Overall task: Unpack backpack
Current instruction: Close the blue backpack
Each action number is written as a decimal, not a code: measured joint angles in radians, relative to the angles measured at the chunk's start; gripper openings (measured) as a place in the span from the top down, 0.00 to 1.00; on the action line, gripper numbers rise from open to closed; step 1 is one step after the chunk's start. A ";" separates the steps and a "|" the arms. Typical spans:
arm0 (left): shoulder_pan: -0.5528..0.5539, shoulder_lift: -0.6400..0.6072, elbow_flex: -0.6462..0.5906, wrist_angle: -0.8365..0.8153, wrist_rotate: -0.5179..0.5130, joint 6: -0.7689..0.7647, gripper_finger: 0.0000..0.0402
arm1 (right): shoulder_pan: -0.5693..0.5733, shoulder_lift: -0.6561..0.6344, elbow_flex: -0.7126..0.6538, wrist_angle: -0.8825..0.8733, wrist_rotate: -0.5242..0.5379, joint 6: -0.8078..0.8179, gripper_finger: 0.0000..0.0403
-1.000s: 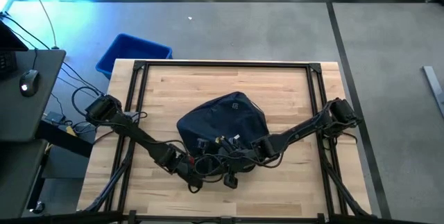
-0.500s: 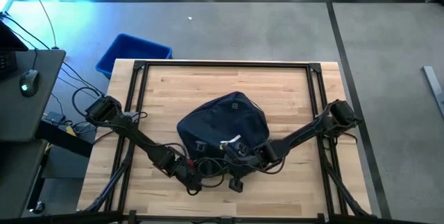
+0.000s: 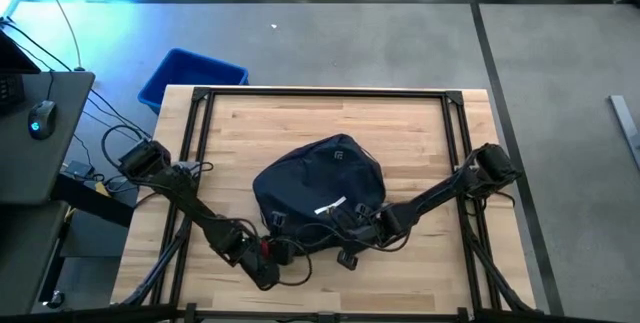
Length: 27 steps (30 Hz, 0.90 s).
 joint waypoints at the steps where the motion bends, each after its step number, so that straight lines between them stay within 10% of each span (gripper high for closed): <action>1: -0.007 0.000 0.000 -0.007 -0.003 -0.015 1.00 | 0.000 0.000 -0.006 -0.007 0.002 0.003 1.00; 27: -0.133 -0.003 0.000 -0.352 -0.050 -0.348 1.00 | 0.066 -0.005 -0.016 -0.633 0.079 0.041 1.00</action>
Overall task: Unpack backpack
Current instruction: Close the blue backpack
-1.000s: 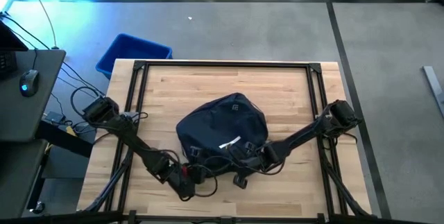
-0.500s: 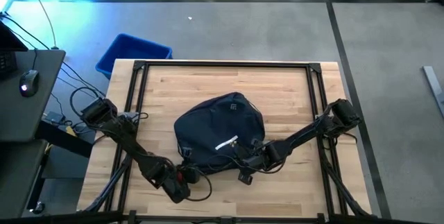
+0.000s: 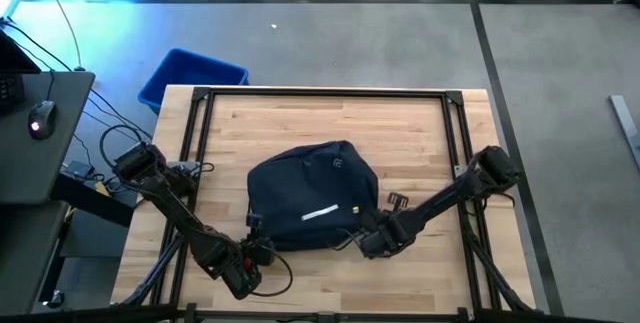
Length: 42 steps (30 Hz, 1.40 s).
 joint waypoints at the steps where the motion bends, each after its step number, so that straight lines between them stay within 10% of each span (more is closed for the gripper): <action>1: -0.005 0.000 0.000 -0.008 -0.005 -0.010 1.00 | 0.006 -0.001 0.001 -0.022 0.023 0.020 1.00; 26: -0.029 0.002 -0.002 -0.019 0.002 -0.096 1.00 | 0.175 -0.003 0.095 0.075 0.033 0.252 0.99; 42: -0.020 0.003 0.142 -0.103 -0.070 0.007 1.00 | 0.187 -0.160 0.131 0.172 0.138 -0.137 0.49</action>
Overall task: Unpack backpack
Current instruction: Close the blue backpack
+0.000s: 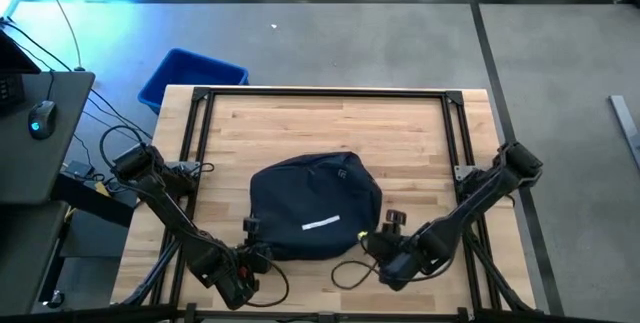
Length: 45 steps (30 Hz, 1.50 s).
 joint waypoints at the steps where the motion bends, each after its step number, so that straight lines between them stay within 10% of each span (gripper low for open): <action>1: 0.003 0.000 0.014 -0.024 -0.013 0.000 1.00 | 0.002 -0.001 0.001 0.033 0.019 -0.041 0.48; 12: 0.111 -0.084 0.143 -0.067 -0.155 0.057 1.00 | -0.057 0.112 0.000 0.454 0.154 -0.378 0.45; 27: 0.171 -0.160 0.164 -0.012 -0.096 0.157 1.00 | -0.191 0.105 0.098 0.500 0.201 -0.470 0.45; 37: 0.180 -0.160 0.164 0.041 -0.095 0.192 1.00 | -0.261 0.090 0.217 0.498 0.099 -0.583 0.45; 45: 0.195 -0.160 0.164 0.108 -0.089 0.270 1.00 | -0.378 0.099 0.214 0.535 -0.183 -0.644 0.47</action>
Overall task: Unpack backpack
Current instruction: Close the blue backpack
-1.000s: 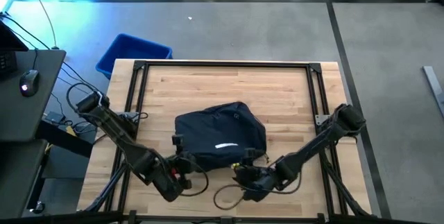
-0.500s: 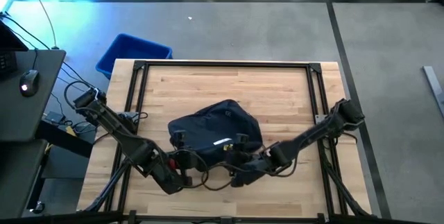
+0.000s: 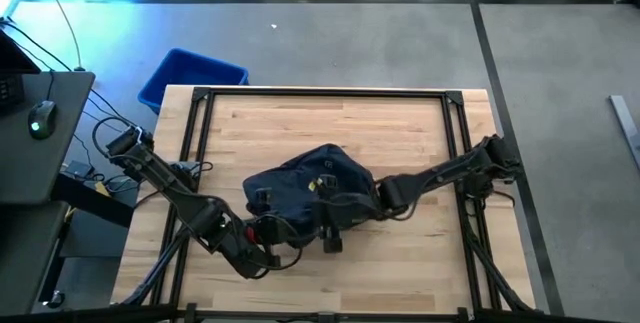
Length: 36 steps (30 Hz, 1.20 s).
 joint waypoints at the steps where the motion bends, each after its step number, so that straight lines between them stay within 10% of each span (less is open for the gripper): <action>1: 0.004 0.000 0.000 0.006 0.001 0.013 1.00 | -0.007 0.002 0.000 0.007 -0.011 0.002 0.49; 10: 0.012 0.001 0.090 -0.028 -0.079 0.107 1.00 | -0.020 0.001 0.000 0.068 -0.033 0.108 0.97; 26: 0.005 -0.010 0.462 -0.144 -0.546 0.418 1.00 | -0.243 -0.084 0.265 0.083 0.079 0.140 1.00; 36: 0.014 -0.020 0.464 -0.171 -0.429 0.353 0.98 | -0.224 -0.074 0.264 -0.115 -0.095 0.060 1.00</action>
